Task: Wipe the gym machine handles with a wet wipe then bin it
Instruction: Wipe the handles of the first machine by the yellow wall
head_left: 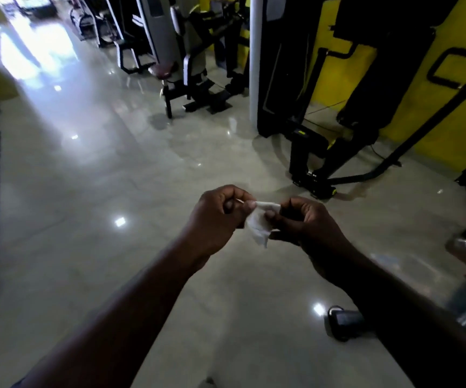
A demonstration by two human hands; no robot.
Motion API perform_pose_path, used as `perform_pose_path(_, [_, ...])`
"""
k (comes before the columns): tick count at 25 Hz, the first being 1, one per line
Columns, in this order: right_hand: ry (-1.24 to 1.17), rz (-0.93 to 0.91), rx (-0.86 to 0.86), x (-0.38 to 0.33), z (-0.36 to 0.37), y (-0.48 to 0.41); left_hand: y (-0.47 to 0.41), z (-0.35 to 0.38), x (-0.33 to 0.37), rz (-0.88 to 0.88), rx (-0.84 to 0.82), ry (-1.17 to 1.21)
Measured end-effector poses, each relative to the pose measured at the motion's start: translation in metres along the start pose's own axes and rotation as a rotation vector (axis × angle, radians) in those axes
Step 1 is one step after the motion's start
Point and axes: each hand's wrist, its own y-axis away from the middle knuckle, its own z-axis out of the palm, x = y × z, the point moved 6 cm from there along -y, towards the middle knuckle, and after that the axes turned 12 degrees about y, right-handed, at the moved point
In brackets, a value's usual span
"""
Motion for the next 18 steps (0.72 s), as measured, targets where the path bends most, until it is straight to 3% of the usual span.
perform_pose_path(4, [-0.058,0.059,-0.024,-0.005,0.027,-0.137,-0.116,-0.045,-0.022,-0.066,0.013,0.111])
perform_pose_path(10, [-0.112,0.147,0.181,-0.019,0.023,-0.334,-0.333,-0.085,-0.037,-0.162,-0.148,0.302])
perform_pose_path(15, [-0.222,0.167,0.257,-0.032,-0.015,-0.470,-0.514,-0.063,-0.014,-0.113,-0.314,0.161])
perform_pose_path(18, [-0.201,0.167,0.376,-0.017,-0.058,-0.558,-0.614,-0.053,-0.018,-0.064,-0.323,-0.003])
